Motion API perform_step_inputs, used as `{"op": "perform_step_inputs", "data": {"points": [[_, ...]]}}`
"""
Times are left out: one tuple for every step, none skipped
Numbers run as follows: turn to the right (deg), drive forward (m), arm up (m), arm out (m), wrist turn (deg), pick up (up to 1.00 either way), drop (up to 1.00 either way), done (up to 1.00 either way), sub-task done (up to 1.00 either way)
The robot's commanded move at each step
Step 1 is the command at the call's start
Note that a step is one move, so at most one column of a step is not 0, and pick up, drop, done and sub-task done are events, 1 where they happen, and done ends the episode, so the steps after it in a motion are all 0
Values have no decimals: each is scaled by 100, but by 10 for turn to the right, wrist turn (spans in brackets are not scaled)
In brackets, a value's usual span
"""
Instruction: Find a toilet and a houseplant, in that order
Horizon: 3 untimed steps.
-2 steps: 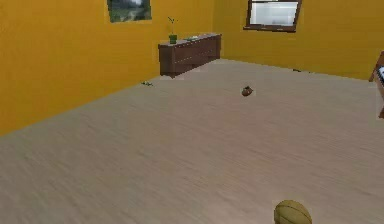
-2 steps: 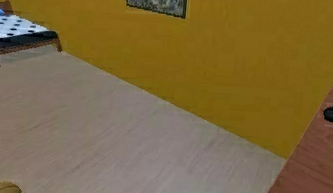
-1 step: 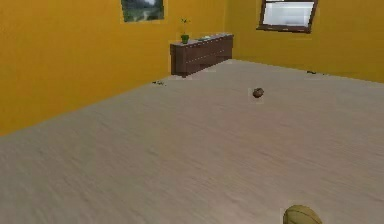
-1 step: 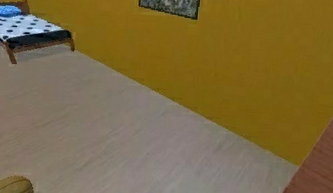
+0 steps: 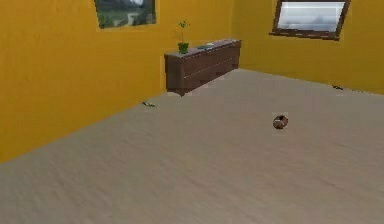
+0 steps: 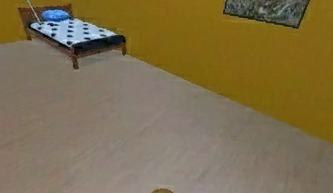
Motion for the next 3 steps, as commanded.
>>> {"op": "perform_step_inputs", "data": {"points": [[0,10,0,0,0,0,0,0,0],[30,0,0,0,0,0,0,0,0],[0,100,0,0,0,0,0,0,0]]}}
